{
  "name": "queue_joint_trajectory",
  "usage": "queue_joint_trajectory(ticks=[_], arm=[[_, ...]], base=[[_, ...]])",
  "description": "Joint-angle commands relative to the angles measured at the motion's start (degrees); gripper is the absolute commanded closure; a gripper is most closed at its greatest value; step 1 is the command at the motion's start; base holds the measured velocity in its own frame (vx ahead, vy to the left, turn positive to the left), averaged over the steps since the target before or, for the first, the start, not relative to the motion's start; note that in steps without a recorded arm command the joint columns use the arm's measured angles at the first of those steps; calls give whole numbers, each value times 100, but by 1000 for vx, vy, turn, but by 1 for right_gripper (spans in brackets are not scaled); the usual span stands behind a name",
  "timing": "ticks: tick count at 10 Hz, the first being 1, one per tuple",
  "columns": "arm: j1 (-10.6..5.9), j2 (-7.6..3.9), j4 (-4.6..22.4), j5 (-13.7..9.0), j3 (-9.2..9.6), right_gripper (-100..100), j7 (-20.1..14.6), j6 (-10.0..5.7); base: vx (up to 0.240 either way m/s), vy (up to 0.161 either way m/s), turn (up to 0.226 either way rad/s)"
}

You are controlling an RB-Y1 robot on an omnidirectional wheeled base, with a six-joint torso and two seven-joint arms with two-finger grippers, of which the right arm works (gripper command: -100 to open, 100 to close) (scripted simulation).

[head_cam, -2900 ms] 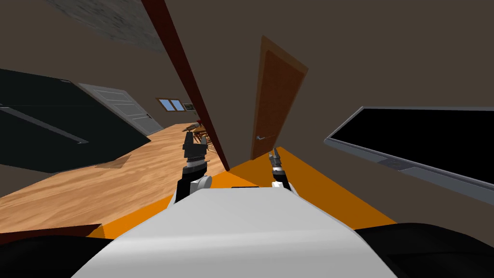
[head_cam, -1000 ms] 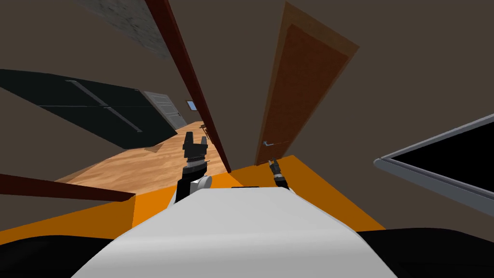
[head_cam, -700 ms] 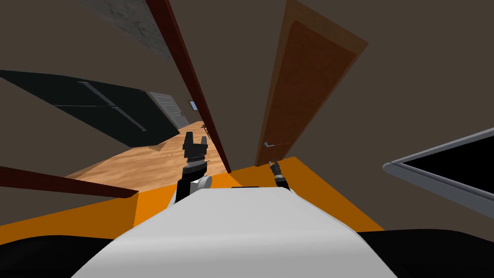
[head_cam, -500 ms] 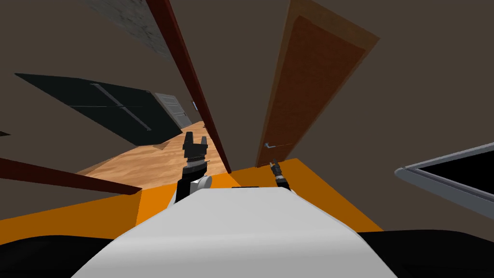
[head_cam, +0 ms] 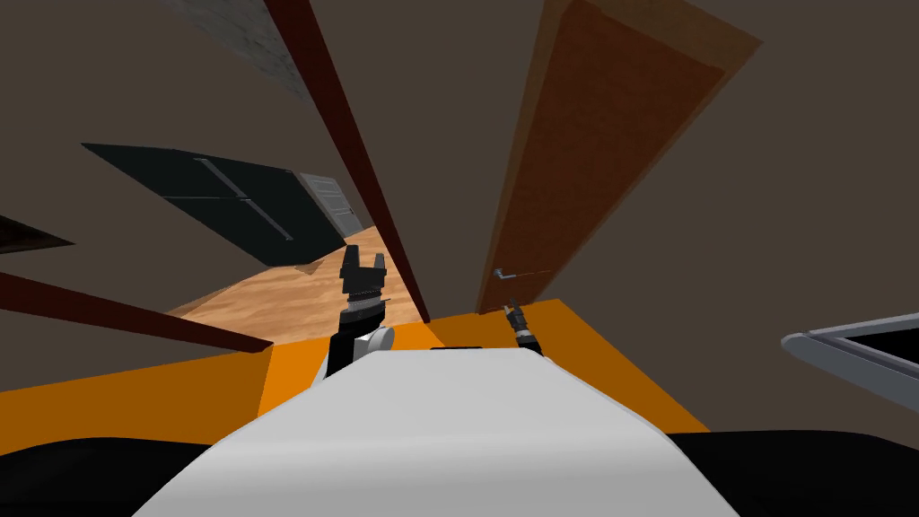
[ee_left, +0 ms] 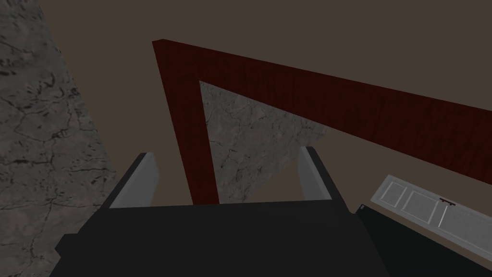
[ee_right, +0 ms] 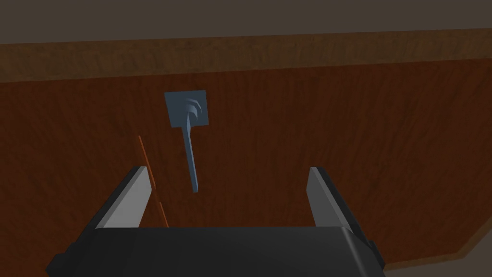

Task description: Pull the door open

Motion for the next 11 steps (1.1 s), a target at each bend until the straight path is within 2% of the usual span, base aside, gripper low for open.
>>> queue_joint_trajectory(ticks=[1,7,8,11], arm=[[-62,-67,227,-47,28,-100,-55,-80],[-248,-299,1024,-201,126,-100,-235,-386],[-296,-358,1230,-241,152,-100,-282,-465],[-365,-444,1525,-298,188,-100,-349,-578]], base=[[67,-66,118],[75,-67,94],[77,-81,119],[80,-81,85]])
